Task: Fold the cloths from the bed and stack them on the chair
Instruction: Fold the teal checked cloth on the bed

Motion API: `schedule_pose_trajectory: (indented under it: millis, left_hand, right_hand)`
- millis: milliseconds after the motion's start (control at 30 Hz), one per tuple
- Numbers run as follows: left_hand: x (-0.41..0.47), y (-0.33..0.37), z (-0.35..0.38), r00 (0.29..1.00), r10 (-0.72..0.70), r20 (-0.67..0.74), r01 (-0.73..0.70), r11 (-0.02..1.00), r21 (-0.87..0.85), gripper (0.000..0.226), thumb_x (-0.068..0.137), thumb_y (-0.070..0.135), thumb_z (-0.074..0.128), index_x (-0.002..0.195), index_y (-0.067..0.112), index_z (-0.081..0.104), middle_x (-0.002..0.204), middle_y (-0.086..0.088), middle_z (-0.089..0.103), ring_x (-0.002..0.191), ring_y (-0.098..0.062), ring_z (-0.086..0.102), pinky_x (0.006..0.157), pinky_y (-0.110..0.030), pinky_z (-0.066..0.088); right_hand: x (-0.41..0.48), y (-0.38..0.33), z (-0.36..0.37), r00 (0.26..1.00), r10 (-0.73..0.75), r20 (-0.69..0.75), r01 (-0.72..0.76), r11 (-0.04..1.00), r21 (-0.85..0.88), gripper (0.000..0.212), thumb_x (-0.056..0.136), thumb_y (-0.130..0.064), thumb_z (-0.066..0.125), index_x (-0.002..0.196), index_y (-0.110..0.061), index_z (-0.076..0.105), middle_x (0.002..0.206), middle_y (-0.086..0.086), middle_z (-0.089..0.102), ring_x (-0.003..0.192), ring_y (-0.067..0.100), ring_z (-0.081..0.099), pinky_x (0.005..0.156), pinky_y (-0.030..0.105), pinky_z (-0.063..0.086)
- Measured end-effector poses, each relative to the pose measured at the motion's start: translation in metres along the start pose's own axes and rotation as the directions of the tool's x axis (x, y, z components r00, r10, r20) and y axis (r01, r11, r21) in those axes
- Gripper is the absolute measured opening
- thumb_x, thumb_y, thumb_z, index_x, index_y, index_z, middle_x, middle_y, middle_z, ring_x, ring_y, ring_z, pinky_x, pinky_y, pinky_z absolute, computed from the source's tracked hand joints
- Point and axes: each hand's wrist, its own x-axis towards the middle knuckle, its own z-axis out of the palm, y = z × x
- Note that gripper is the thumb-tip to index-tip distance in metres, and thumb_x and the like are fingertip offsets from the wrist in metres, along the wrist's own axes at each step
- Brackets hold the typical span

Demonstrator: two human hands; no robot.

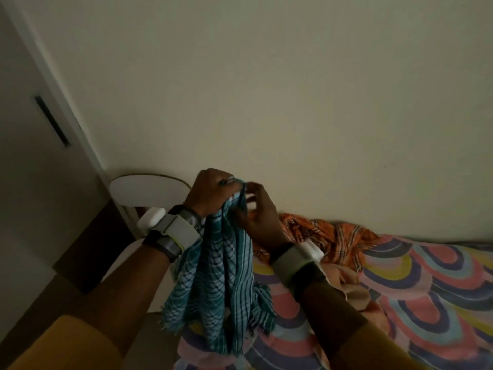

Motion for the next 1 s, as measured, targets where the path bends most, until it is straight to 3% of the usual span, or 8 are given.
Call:
schedule_pose_trajectory:
  millis: [133,233,400,533,633,700,800,1000]
  left_hand:
    - [0.001,0.004,-0.016,0.979,-0.037,0.199,0.036,0.999,0.012,0.038,0.073,0.025,0.062,0.045,0.008,0.044,0.049,-0.009,0.046,0.046,-0.012,0.041,0.046,-0.025,0.027]
    - [-0.002,-0.001,-0.026,0.990,-0.007,0.144,0.006,1.000,0.011,0.040,0.073,0.023,0.058,0.044,0.004,0.039,0.047,-0.009,0.040,0.046,-0.015,0.037,0.047,-0.026,0.024]
    - [-0.002,-0.025,-0.047,0.859,-0.176,-0.481,0.114,0.981,-0.155,0.041,0.078,0.023,0.061,0.049,0.007,0.036,0.052,-0.010,0.028,0.053,-0.016,0.026,0.050,-0.037,0.025]
    - [-0.005,-0.049,-0.051,0.658,-0.250,-0.710,0.387,0.922,0.034,0.031,0.077,0.029,0.058,0.064,0.001,0.054,0.066,-0.027,0.052,0.059,-0.027,0.044,0.056,-0.037,0.036]
    - [-0.018,-0.043,-0.016,0.855,-0.073,-0.514,0.269,0.908,0.320,0.007,0.073,0.003,0.067,0.074,-0.002,0.062,0.085,-0.026,0.063,0.079,-0.038,0.058,0.071,-0.044,0.051]
    - [-0.029,-0.043,0.012,0.976,-0.058,-0.209,0.106,0.968,0.226,0.014,0.072,-0.001,0.070,0.083,0.002,0.062,0.089,-0.020,0.065,0.084,-0.034,0.061,0.073,-0.042,0.052]
    - [-0.033,-0.044,0.028,0.943,-0.219,0.250,0.213,0.976,0.052,0.041,0.071,0.019,0.077,0.104,0.012,0.053,0.098,-0.008,0.066,0.090,-0.024,0.062,0.073,-0.036,0.050]
    - [-0.024,-0.041,0.016,0.993,-0.095,0.069,0.071,0.954,0.292,0.018,0.077,0.022,0.073,0.071,0.005,0.071,0.073,-0.016,0.072,0.066,-0.021,0.064,0.055,-0.018,0.040]
  right_hand:
    - [0.019,-0.018,0.005,0.973,-0.224,-0.053,0.216,0.968,-0.128,0.010,0.084,-0.026,0.051,0.085,-0.016,0.053,0.079,0.003,0.057,0.069,0.022,0.053,0.058,0.033,0.041]
    - [0.011,0.011,0.015,0.995,-0.071,-0.068,0.055,0.976,-0.213,0.018,0.084,-0.034,0.052,0.076,-0.019,0.050,0.074,0.002,0.054,0.066,0.023,0.048,0.056,0.029,0.033]
    - [-0.057,0.103,0.007,0.831,0.556,-0.019,-0.527,0.777,-0.343,0.010,0.089,-0.012,0.055,0.082,-0.009,0.063,0.088,0.017,0.067,0.091,0.035,0.063,0.066,0.029,0.039]
    - [-0.071,0.097,-0.015,0.774,0.631,-0.054,-0.604,0.710,-0.362,0.015,0.091,-0.008,0.050,0.099,-0.008,0.062,0.100,0.011,0.065,0.101,0.028,0.060,0.072,0.028,0.041]
    - [-0.025,0.054,-0.009,0.927,0.375,0.011,-0.369,0.917,-0.152,0.020,0.084,0.002,0.054,0.095,-0.009,0.067,0.085,0.004,0.067,0.086,0.004,0.064,0.073,0.024,0.049]
    - [0.009,0.023,-0.006,0.975,0.209,0.072,-0.191,0.960,-0.205,0.015,0.084,-0.002,0.058,0.092,-0.010,0.067,0.085,0.004,0.070,0.079,0.008,0.059,0.069,0.023,0.044]
    - [0.034,-0.002,0.001,0.969,0.115,0.218,-0.053,0.961,-0.273,0.014,0.082,-0.004,0.059,0.092,-0.010,0.067,0.093,0.011,0.071,0.085,0.022,0.062,0.074,0.030,0.046]
    - [0.023,0.008,-0.014,0.961,0.041,0.274,0.024,0.973,-0.231,0.014,0.079,-0.006,0.064,0.091,-0.014,0.064,0.086,0.003,0.069,0.072,0.012,0.058,0.062,0.017,0.043]
